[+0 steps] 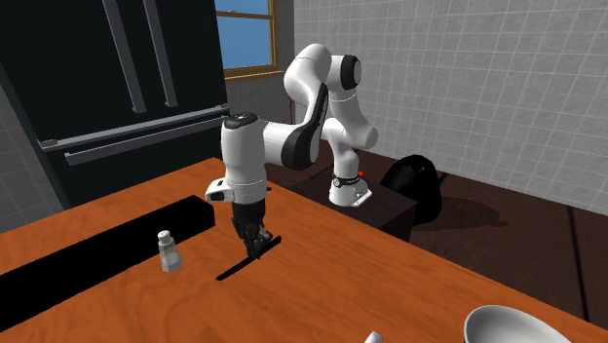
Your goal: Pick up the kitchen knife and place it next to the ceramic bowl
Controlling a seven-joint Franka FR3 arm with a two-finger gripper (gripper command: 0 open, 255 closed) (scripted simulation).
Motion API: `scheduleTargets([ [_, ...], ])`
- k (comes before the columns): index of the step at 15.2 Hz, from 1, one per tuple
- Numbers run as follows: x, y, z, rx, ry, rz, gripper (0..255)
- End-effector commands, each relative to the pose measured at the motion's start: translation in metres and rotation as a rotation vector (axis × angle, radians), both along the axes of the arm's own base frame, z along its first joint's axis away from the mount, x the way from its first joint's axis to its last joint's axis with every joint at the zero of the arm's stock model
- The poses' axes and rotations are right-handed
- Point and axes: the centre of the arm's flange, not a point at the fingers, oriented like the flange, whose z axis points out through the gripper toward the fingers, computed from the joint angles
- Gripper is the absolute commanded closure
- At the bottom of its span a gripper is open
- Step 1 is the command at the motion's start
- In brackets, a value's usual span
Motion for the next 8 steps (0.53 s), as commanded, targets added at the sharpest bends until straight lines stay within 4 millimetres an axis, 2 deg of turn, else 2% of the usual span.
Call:
scheduleTargets([
  [1,0.0,0.0,0.01,0.0,0.0,0.0,255],
  [8,0.0,0.0,0.047,0.0,0.0,0.0,255],
])
